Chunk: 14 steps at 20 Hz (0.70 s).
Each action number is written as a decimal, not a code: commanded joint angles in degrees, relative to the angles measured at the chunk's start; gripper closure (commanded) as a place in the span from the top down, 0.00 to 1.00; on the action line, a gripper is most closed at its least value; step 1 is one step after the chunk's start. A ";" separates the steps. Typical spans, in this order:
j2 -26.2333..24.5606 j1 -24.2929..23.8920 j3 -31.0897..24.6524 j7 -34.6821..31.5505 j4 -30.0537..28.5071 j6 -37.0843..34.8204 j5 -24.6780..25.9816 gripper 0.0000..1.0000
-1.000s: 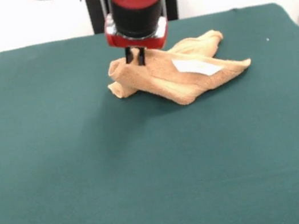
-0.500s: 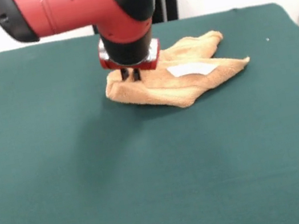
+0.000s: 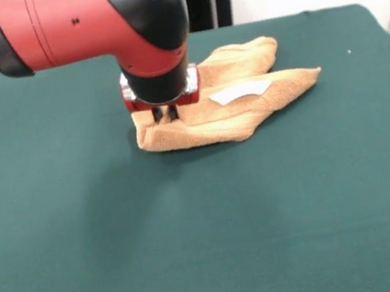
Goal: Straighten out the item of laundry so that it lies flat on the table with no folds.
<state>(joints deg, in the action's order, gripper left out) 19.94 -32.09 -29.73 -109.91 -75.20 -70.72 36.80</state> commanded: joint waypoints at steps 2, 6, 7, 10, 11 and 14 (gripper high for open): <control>-1.50 0.58 -5.79 19.68 5.26 -2.81 -1.44 0.00; -3.37 0.55 -5.84 21.38 7.93 -1.43 -1.01 0.00; -3.84 0.55 -5.84 21.99 8.78 -1.34 -0.85 0.00; -5.11 0.41 -5.93 23.22 10.18 -0.17 -0.37 0.00; -5.74 0.45 -6.01 23.70 11.05 0.08 -0.15 0.00; -7.61 0.36 -6.32 25.28 13.03 1.55 0.75 0.00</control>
<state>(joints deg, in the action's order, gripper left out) 15.47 -32.19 -30.01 -106.60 -68.04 -71.01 36.50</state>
